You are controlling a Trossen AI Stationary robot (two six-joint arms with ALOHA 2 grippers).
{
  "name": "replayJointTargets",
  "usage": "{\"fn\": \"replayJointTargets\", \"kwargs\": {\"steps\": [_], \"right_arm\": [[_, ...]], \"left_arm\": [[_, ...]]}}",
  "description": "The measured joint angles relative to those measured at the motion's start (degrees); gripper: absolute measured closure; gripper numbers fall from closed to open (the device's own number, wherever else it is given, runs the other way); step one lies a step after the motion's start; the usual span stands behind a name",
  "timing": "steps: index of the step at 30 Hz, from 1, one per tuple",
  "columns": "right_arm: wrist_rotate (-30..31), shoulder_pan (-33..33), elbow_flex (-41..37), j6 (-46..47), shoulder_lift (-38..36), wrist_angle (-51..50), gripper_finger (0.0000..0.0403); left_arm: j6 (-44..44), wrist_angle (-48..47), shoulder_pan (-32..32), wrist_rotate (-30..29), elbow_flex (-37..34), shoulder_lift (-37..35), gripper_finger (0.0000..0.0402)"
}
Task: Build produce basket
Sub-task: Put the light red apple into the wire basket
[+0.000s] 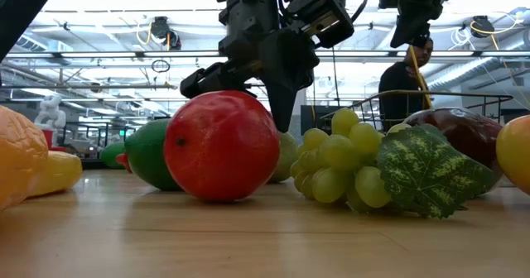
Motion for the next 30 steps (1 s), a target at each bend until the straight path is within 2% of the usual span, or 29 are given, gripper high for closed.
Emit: {"fn": "replayJointTargets", "kwargs": {"steps": [5, 15, 30], "right_arm": [[0.0, 0.0, 0.0, 0.0, 0.0, 0.0, 0.0403], [0.0, 0.0, 0.0, 0.0, 0.0, 0.0, 0.0403], [0.0, 0.0, 0.0, 0.0, 0.0, 0.0, 0.0403]], "left_arm": [[0.0, 0.0, -0.2, -0.2, 0.0, 0.0, 0.0190], [-1.3, 0.0, -0.4, -1.3, 0.0, 0.0, 0.0134], [-3.0, -0.5, 0.4, -2.6, 0.0, 0.0, 0.0131]]}}
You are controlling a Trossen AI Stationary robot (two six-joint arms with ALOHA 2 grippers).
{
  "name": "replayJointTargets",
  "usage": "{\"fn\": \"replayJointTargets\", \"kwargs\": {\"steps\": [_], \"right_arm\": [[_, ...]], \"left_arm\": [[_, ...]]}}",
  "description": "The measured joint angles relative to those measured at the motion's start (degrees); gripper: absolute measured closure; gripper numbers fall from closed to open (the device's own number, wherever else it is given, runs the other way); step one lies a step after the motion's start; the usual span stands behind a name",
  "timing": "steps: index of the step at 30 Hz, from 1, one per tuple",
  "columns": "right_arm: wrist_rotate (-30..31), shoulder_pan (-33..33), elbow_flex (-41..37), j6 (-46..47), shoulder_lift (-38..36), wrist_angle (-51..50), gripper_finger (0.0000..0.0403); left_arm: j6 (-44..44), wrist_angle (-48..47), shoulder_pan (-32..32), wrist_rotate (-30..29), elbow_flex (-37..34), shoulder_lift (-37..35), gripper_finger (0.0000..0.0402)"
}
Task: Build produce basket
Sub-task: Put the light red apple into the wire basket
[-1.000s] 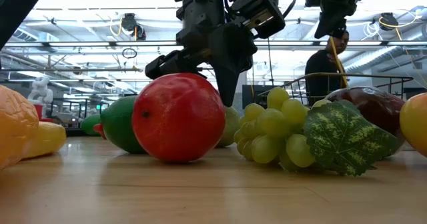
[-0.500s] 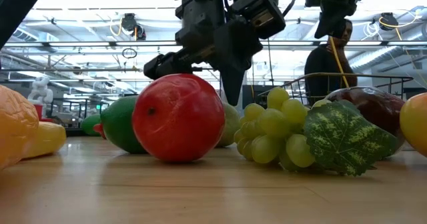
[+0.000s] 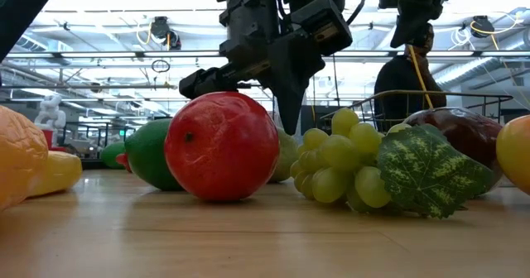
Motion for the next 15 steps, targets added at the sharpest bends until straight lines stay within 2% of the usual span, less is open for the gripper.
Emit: {"fn": "replayJointTargets", "kwargs": {"steps": [10, 15], "right_arm": [[0.0, 0.0, 0.0, -0.2, 0.0, 0.0, 0.0403], [0.0, 0.0, 0.0, -0.2, 0.0, 0.0, 0.0403]], "left_arm": [[0.7, 0.0, 0.0, 0.1, 0.0, 0.0, 0.0132], [1.8, -1.1, 0.0, 1.8, 0.0, 0.0, 0.0165]]}}
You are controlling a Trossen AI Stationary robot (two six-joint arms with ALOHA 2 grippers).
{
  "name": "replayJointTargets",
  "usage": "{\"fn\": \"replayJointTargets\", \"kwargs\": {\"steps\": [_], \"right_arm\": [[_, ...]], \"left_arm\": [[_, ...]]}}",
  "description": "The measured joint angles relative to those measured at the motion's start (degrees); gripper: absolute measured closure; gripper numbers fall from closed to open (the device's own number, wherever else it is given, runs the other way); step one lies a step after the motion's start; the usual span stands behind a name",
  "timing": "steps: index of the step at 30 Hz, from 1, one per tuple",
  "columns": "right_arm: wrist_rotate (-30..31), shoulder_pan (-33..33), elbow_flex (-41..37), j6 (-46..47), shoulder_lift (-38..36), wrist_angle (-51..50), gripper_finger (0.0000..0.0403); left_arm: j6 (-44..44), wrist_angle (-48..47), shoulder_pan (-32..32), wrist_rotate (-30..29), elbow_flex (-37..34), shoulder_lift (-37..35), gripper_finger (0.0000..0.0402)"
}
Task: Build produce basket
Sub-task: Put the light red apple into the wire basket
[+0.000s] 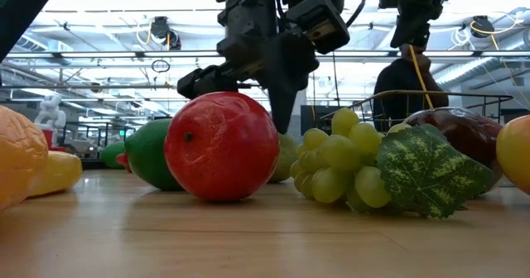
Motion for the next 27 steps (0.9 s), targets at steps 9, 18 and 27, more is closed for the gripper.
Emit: {"fn": "replayJointTargets", "kwargs": {"steps": [9, 18, 27], "right_arm": [[0.0, 0.0, 0.0, 0.0, 0.0, 0.0, 0.0403], [0.0, 0.0, 0.0, 0.0, 0.0, 0.0, 0.0403], [0.0, 0.0, 0.0, 0.0, 0.0, 0.0, 0.0403]], "left_arm": [[1.4, -1.4, 0.1, 0.3, 0.0, 0.0, 0.0222], [2.6, -1.3, 0.0, 3.5, 0.0, 0.0, 0.0212], [4.1, 0.8, -1.3, 4.2, 0.0, 0.0, 0.0196]]}}
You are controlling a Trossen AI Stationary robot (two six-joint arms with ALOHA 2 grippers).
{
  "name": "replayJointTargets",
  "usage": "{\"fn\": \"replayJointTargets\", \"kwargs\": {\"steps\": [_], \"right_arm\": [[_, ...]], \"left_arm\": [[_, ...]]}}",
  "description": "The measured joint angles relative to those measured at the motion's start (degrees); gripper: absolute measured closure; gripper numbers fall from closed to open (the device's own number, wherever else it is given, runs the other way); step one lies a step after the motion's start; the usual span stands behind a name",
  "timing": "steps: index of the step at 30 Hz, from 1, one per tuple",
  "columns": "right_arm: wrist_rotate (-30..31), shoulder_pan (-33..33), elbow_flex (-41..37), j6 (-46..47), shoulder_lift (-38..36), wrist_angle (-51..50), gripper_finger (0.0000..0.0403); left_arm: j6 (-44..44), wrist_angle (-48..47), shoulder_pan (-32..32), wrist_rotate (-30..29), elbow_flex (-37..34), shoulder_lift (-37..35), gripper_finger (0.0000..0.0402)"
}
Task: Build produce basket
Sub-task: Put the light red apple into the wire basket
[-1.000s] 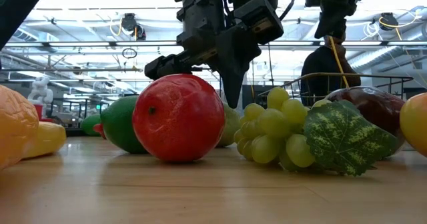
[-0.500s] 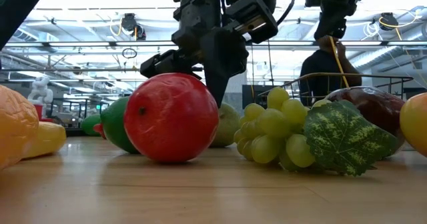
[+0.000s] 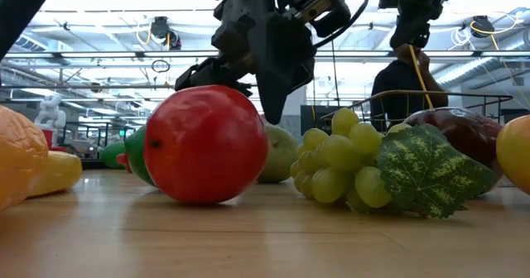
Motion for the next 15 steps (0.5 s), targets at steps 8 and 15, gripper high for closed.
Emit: {"fn": "replayJointTargets", "kwargs": {"steps": [8, 15], "right_arm": [[0.0, 0.0, 0.0, 0.0, 0.0, 0.0, 0.0403], [0.0, 0.0, 0.0, -0.2, 0.0, 0.0, 0.0403]], "left_arm": [[-1.4, 1.0, -0.3, 0.0, 0.0, 0.0, 0.0234], [-0.8, 1.0, -0.3, 0.0, 0.0, 0.0, 0.0253]]}}
